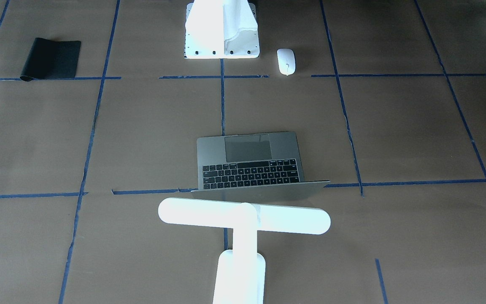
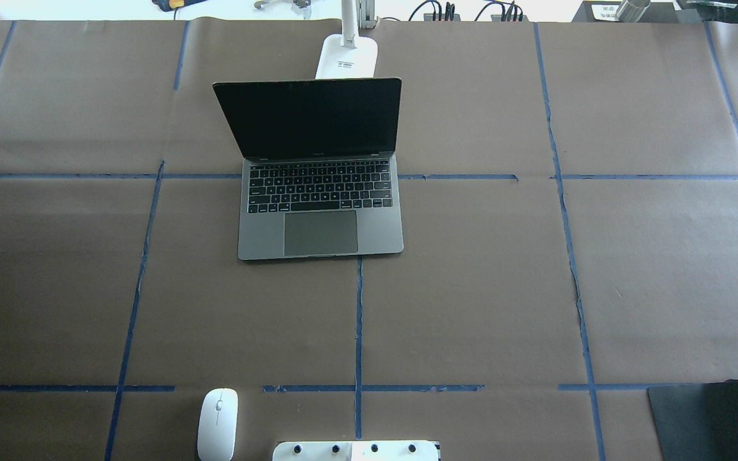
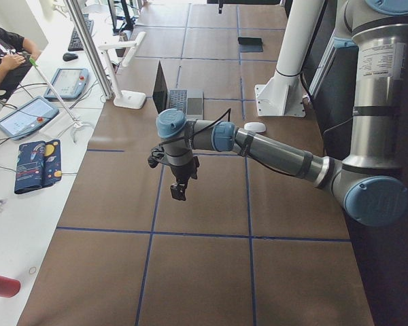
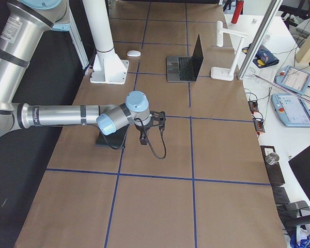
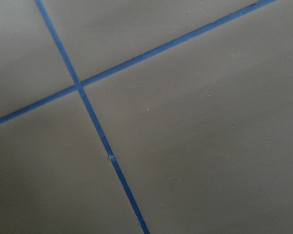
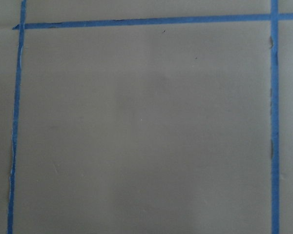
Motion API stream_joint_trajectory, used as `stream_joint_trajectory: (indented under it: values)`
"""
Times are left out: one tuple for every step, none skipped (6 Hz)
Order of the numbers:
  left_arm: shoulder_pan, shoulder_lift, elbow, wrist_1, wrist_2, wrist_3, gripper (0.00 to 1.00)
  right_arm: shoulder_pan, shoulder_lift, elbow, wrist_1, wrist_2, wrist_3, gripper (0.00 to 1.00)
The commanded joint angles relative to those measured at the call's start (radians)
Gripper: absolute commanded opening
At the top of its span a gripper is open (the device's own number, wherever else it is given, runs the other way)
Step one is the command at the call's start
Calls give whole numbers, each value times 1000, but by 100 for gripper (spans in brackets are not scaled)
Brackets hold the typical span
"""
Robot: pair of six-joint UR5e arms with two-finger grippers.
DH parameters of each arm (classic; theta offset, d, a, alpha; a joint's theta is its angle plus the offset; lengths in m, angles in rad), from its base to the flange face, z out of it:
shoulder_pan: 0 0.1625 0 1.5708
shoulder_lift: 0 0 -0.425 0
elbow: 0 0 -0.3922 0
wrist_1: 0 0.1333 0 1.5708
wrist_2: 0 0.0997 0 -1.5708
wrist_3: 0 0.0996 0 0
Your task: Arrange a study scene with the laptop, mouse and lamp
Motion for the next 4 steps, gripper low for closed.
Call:
stream_joint_trajectory:
  values:
    - [-5, 11, -7, -10, -13, -11, 100, -255, -117, -41, 379, -155, 330, 100]
    - [-5, 11, -14, -10, -13, -14, 100, -402, -123, -102, 512, -267, 450, 100]
    - [-5, 11, -31, -10, -13, -17, 100, -536, -128, -140, 565, -361, 515, 99]
    - [-5, 11, -31, -10, -13, -17, 100, -639, -128, -147, 567, -427, 580, 96]
